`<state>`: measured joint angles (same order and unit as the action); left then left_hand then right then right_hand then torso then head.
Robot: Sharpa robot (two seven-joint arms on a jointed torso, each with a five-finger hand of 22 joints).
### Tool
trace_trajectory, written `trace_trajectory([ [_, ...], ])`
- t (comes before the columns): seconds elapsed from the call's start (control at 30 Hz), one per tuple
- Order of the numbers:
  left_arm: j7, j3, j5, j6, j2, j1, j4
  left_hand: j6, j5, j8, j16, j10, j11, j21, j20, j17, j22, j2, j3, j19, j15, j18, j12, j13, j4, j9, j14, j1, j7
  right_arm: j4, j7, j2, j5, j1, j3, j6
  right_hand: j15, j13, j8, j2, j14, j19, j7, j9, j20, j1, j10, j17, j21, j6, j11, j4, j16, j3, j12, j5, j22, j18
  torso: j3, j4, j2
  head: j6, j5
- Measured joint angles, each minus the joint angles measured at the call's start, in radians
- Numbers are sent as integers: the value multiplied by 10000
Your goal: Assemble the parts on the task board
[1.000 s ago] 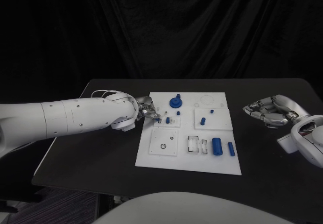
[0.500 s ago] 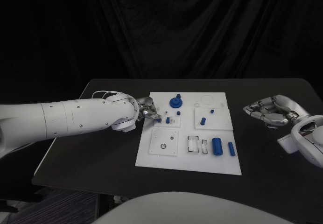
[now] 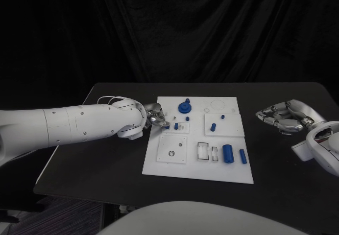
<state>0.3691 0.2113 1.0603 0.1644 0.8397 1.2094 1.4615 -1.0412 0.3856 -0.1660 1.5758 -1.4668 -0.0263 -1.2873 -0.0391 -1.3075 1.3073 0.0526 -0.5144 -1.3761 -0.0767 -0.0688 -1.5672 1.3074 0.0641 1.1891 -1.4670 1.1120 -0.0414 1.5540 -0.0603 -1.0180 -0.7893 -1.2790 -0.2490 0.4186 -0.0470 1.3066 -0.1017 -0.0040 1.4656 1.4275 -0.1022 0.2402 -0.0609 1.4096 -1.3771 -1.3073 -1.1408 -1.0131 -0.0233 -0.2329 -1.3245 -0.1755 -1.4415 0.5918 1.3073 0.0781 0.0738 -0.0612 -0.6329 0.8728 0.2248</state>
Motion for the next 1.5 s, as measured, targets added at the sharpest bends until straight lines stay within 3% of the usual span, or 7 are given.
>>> trace_trajectory([
  [0.23, 12, 0, 3, -35, -21, 0, -42, -3, -3, 1, 0, 0, 0, 100, 36, 0, 0, -50, -50, 36, 0, -1, 0, 0, 5, 0, 0, -51, 2, -3, 24, -5, 0, 0, 0, -3, 0, 0, 0, 0, 0, 0, 0, -1, 0, 0, 0, 0, 0, 0, 0, 0, 0, 0, 0, 0, 8, 0, 0, 0, 0, 0, -8],
  [0.43, 25, -3, 4, -59, -34, -1, -83, -84, -1729, 182, 0, 0, 0, 217, -1, 0, 0, -230, 411, 73, 0, 0, 0, 0, 546, -136, 0, -698, 95, -5, 46, -8, 0, 0, 0, -7, 0, 0, 0, 0, 0, 0, 0, -2, 0, 0, 0, 0, 0, 0, 0, 0, 0, 0, 0, 0, 7, 1, -1, 1, 0, 0, 3],
  [0.57, 37, 6, 5, -118, -60, -10, -83, 125, -2301, 395, 0, 20, 20, 295, -37, 0, 0, -118, 1461, 108, 73, -1, 0, 0, 1321, -347, 1, -1459, -49, -5, 60, -10, 0, 0, 0, -11, 0, 1, 0, 0, 0, 0, 0, -2, 0, 0, 0, 0, 0, 0, 0, 0, 0, 0, 0, 0, 7, 0, 0, 0, 0, 0, 9],
  [0.77, 84, 6, 5, -218, -61, -11, -115, 120, -2903, 568, 0, 1, 71, 384, -72, 0, 0, -309, 2748, 143, 73, -1, 0, 0, 2160, -630, 1, -2033, -123, -5, 76, -11, -2, 1, 0, -20, 0, 1, 0, 0, 0, 0, 0, -3, 0, 0, 0, 0, 0, 0, 0, 0, 0, 0, 0, 0, 6, 0, 0, 0, 0, 0, 18],
  [1.17, 238, -4, 6, -332, -26, -11, -196, -82, -2964, 331, 0, 1, 71, 384, -110, 0, 8, -605, 3417, 104, 73, -1, 0, 0, 2253, -463, 1, -2135, -74, -11, 93, -11, -3, 1, 0, -34, 0, 1, 0, 0, 0, 0, 0, -4, 0, 0, 0, 0, -1, 0, 0, 0, 0, 0, 0, 0, 5, 1, -1, -1, 5, 0, 11],
  [1.37, 261, 8, 7, -263, 75, -25, -210, -17, -2878, -633, 0, -1, -1, 190, 22, 0, 7, -1377, 4447, -101, 73, -1, 0, 0, 2303, 940, 1, -2943, 64, -16, 94, -7, -3, 1, 0, -37, 0, 1, 0, 0, 0, 0, 0, 4, 0, 0, 0, 0, -1, 0, 0, 0, 0, 0, 0, 41, 5, 0, -1, -2, 5, 0, -16],
  [1.5, -21, 9, 8, 91, 182, -26, -212, 88, -2820, -988, 0, -1, -1, 74, 32, 0, 7, -1650, 5041, -190, 72, 0, 0, 0, 2297, 1188, 1, -3216, 93, -15, 80, -18, -4, 1, 0, -33, 0, 1, 0, 0, 0, 0, 0, 4, 0, 0, 0, 0, -1, 0, 0, 0, 0, 0, 0, 41, 4, 0, 0, -2, 5, 0, -25],
])
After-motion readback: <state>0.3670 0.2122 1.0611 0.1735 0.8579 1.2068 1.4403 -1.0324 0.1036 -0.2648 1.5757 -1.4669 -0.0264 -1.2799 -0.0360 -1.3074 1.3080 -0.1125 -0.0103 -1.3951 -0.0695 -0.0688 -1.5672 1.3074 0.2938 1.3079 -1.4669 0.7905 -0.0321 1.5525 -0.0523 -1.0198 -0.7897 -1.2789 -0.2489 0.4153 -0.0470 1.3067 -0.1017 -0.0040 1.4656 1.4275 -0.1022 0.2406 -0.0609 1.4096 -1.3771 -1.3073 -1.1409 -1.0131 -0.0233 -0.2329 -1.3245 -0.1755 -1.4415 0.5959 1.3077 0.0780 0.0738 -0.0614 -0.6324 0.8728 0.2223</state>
